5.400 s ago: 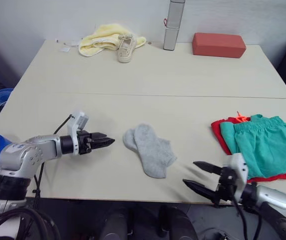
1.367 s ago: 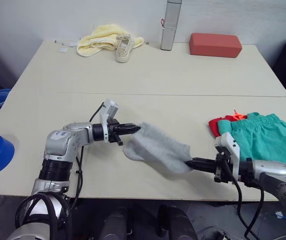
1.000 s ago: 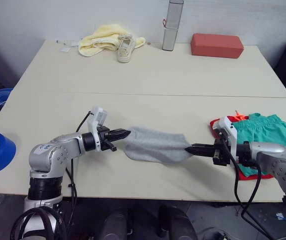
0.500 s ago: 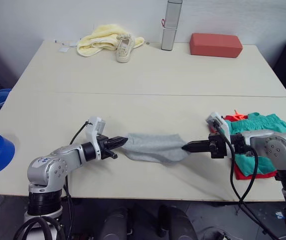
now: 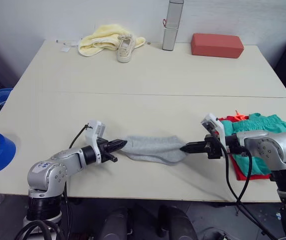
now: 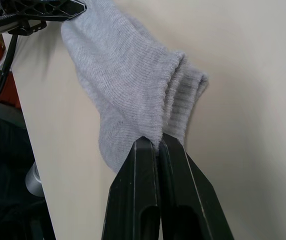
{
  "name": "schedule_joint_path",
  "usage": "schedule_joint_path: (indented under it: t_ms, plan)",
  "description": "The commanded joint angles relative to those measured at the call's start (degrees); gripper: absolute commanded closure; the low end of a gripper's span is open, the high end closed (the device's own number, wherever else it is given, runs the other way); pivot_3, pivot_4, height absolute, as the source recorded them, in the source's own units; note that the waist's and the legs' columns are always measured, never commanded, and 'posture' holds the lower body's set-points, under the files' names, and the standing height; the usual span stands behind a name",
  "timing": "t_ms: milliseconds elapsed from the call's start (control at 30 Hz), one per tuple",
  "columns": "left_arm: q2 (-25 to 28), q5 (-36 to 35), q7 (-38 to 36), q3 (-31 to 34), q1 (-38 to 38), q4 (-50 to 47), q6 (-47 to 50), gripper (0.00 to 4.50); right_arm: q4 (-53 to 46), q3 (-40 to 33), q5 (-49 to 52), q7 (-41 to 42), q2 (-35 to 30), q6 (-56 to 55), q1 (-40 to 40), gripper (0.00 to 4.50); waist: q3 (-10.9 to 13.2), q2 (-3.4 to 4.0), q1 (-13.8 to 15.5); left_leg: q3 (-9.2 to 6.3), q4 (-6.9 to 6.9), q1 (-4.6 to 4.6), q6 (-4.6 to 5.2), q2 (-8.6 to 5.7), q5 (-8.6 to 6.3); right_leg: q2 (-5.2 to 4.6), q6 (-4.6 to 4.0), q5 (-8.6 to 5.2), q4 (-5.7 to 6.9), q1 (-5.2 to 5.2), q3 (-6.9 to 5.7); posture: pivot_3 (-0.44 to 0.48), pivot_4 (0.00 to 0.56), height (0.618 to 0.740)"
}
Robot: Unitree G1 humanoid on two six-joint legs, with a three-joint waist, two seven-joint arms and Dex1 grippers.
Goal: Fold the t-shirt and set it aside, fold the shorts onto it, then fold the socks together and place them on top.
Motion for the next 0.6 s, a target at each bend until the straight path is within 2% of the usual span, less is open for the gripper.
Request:
schedule_joint_path:
  t_ms: [33,67,167,333,467,533,600]
  plan:
    - [0.5,-1.2,-0.6,-0.2,0.2,-0.7,0.1,4.45,-0.2,-0.6,-0.5,-0.3,0.1,-0.1,-0.5,4.50,0.0,0.00,0.0,0.00,0.00,0.00,0.00,0.00,0.00,0.00,0.00,0.00,0.00,0.00,0.00,0.000,0.150,0.740]
    - [0.4,-1.6,-0.4,-0.1,0.2,-0.8,0.9,4.45,0.2,-1.2,-0.5,-0.8,0.6,-0.2,-0.6,4.50,0.0,0.00,0.0,0.00,0.00,0.00,0.00,0.00,0.00,0.00,0.00,0.00,0.00,0.00,0.00,0.000,0.150,0.740]
    - [0.8,-1.5,-0.7,-0.6,0.4,-1.0,1.3,3.79,-0.1,-1.2,-0.4,-0.3,0.4,-0.1,-0.5,3.79,0.0,0.00,0.0,0.00,0.00,0.00,0.00,0.00,0.00,0.00,0.00,0.00,0.00,-0.01,0.00,0.000,0.150,0.740]
    - [2.1,-0.9,-0.8,-1.0,1.5,-1.7,0.7,2.17,-1.5,-1.5,1.1,3.1,-1.8,0.4,0.0,1.97,0.0,0.01,0.0,0.00,-0.01,0.00,-0.01,0.00,-0.01,0.00,0.00,0.00,-0.01,-0.01,0.00,0.000,0.150,0.740]
    - [6.4,0.2,-4.9,1.8,3.0,-2.0,-5.4,0.91,-1.8,-7.7,1.9,5.6,-3.3,-5.1,2.1,0.56,0.0,0.02,0.0,0.00,-0.04,-0.01,-0.16,0.01,-0.09,0.00,-0.01,0.00,-0.03,-0.03,0.01,0.000,0.150,0.740]
    - [10.2,-0.1,-10.2,2.4,3.8,-1.9,-9.2,0.91,-2.6,-10.9,2.2,9.2,-3.3,-11.4,4.0,0.01,0.0,0.03,0.0,0.00,-0.06,-0.02,-0.22,0.02,-0.13,0.01,-0.03,-0.01,-0.05,-0.06,0.00,0.000,0.150,0.740]
    - [12.8,-0.8,-14.8,3.1,4.2,-1.4,-12.6,0.91,-3.6,-13.7,3.4,10.7,-1.6,-15.8,4.9,0.01,0.0,0.03,0.0,0.03,-0.08,-0.03,-0.25,0.02,-0.16,0.02,-0.03,-0.02,-0.06,-0.09,0.01,0.000,0.150,0.740]
